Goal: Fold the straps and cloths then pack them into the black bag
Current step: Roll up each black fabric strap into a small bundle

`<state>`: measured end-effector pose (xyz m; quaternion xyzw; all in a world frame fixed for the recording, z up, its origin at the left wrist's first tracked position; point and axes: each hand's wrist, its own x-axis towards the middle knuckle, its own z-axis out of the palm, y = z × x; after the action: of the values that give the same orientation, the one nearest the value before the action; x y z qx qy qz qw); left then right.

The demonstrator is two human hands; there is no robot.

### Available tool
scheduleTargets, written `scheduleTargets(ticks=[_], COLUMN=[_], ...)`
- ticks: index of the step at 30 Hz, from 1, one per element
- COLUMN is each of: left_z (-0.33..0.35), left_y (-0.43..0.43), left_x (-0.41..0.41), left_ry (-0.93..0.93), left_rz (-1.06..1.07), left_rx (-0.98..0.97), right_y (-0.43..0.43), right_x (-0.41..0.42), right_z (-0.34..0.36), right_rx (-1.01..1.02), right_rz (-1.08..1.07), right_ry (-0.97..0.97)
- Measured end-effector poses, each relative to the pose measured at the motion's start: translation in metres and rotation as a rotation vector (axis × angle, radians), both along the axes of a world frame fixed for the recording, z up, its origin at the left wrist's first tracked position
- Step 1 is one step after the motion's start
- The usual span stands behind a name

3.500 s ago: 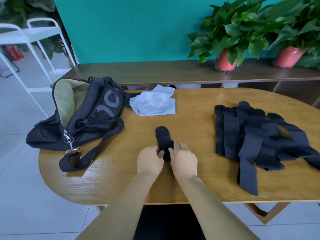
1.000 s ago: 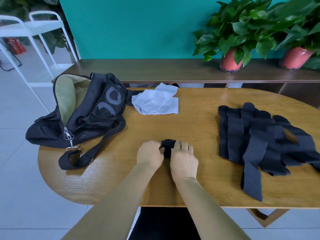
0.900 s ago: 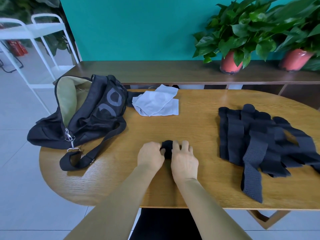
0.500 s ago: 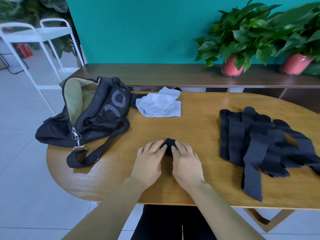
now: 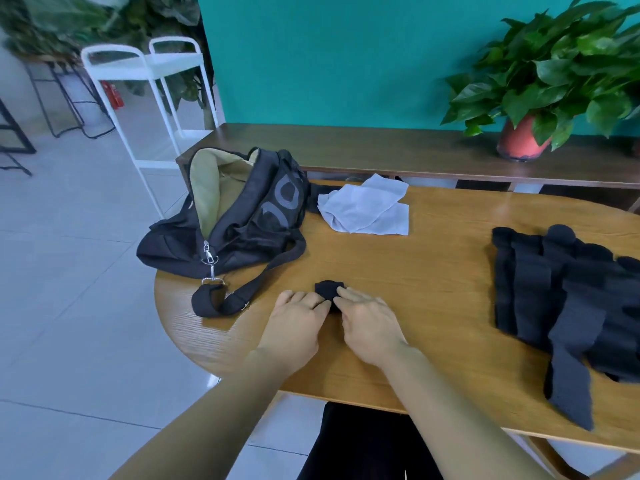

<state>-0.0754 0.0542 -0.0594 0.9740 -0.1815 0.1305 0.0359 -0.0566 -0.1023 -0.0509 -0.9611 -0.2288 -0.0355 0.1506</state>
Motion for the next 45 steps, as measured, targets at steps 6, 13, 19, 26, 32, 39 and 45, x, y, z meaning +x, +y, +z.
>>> scheduleTargets(ticks=[6, 13, 19, 26, 32, 39, 45], left_z=[0.000, 0.006, 0.018, 0.038, 0.040, 0.045, 0.048], left_y=[0.055, 0.080, 0.077, 0.043, -0.026, -0.129, -0.205], left_x=[-0.019, -0.025, -0.023, -0.018, -0.006, 0.013, 0.025], left_ry=[-0.020, 0.049, 0.044, 0.030, 0.088, 0.083, 0.062], left_rz=[0.105, 0.208, 0.202, 0.130, 0.000, -0.183, -0.339], left_rx=[0.066, 0.117, 0.098, 0.158, 0.177, 0.188, 0.174], right_y=[0.057, 0.089, 0.079, 0.039, -0.037, -0.136, -0.215], right_x=[-0.004, -0.005, -0.005, -0.010, -0.014, -0.025, -0.033], right_z=[0.004, 0.007, 0.016, 0.022, 0.031, 0.049, 0.045], right_rx=[-0.039, -0.104, -0.141, -0.198, -0.246, -0.273, -0.275], right_rz=[0.123, 0.156, 0.133, 0.053, -0.117, -0.285, -0.513], right_ry=[0.054, 0.034, 0.048, 0.018, -0.006, -0.067, -0.165])
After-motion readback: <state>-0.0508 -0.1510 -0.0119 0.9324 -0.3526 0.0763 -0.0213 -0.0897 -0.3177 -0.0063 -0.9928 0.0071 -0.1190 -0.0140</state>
